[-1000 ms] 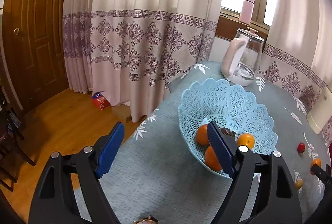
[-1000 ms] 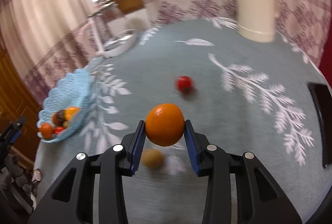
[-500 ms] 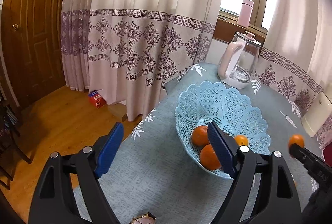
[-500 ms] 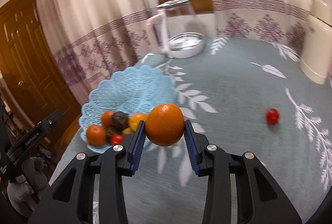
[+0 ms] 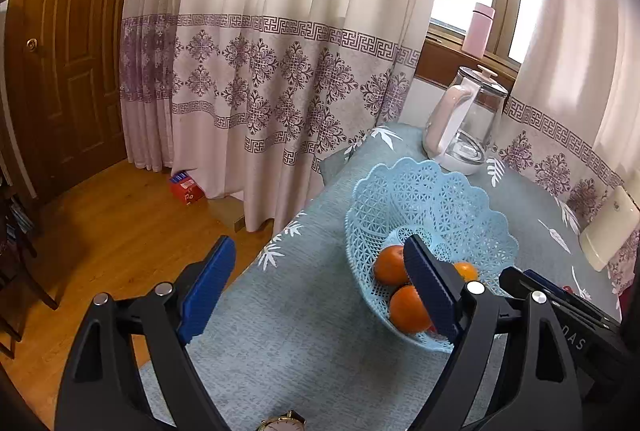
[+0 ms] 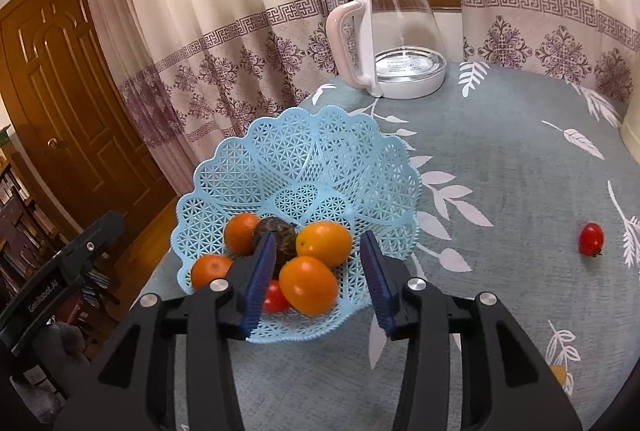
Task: Organize fruits
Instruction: 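Carry the large orange into the blue basket and open the right tool, then move the right tool to the kiwi and close on it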
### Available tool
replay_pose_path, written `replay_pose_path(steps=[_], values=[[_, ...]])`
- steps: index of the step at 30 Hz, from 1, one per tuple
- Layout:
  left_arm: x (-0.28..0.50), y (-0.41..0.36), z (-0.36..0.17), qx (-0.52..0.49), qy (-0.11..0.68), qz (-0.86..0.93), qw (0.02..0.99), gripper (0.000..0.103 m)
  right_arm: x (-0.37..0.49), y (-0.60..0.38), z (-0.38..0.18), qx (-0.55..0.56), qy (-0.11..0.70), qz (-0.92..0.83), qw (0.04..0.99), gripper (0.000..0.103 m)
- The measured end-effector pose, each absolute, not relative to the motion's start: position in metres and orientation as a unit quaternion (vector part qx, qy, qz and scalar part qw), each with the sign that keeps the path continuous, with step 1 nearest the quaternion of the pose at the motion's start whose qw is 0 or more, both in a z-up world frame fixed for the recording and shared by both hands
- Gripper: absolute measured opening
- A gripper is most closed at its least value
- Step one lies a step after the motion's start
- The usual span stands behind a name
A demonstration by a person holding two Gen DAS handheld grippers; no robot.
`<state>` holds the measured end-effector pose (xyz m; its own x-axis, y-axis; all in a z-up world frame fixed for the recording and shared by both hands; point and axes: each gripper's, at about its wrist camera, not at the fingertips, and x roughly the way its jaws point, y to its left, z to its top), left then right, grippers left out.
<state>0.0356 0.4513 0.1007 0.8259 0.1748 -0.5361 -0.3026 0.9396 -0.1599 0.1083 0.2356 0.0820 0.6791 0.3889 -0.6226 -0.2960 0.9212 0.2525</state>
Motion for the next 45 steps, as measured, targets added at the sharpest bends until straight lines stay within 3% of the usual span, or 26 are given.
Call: replay_pose_path(steps=[26,45], values=[[0.033,0.438,0.104,-0.116,0.265,0.113,0.951,0.087,0.080,0.175,0.070,0.122,0.352,0.135,0.918,0.045],[0.032,0.426,0.105,-0.107,0.266,0.097,0.953,0.089,0.056,0.077,0.051,0.167,0.353,0.034,0.920,0.045]])
